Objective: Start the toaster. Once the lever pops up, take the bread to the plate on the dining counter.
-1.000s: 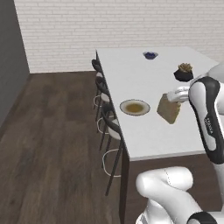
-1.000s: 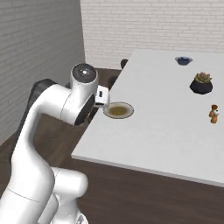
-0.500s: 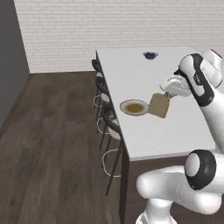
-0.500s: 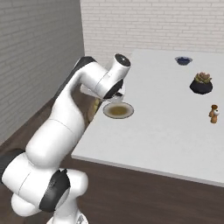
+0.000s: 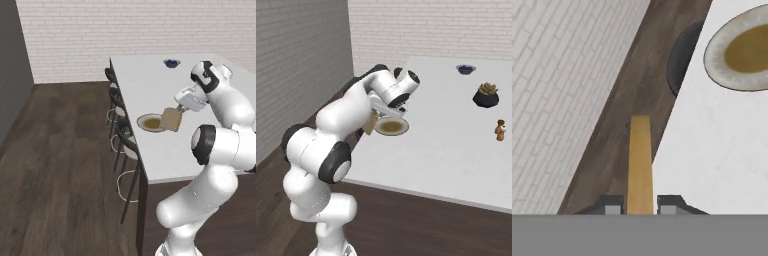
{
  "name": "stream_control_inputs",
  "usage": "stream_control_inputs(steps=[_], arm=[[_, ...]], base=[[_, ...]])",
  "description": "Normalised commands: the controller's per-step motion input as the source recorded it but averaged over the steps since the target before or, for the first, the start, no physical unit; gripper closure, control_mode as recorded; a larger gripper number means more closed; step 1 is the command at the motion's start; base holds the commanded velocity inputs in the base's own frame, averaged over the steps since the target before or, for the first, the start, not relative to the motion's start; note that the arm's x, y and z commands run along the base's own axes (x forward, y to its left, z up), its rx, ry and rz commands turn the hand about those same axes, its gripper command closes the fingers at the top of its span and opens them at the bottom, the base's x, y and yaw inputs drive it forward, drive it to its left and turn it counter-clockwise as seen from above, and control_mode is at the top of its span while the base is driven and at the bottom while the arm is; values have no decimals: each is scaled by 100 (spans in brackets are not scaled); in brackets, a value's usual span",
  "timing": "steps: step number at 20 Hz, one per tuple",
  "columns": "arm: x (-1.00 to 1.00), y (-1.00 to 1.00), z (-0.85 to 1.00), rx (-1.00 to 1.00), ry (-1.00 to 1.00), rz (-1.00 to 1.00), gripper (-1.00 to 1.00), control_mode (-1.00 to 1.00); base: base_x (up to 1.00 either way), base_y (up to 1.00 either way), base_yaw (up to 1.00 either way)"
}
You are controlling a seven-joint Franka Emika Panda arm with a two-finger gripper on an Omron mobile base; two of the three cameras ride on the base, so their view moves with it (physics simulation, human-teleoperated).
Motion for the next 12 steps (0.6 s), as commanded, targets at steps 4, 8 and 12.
stream_control_inputs(steps=[4,8,12], arm=[[100,-3,-22,10,-1,6,100,-100],[85,0,-45,2,-12,3,100,-100],[70,-1,-55,0,-16,0,100,-100]], base=[[0,0,0],[0,0,0],[0,0,0]])
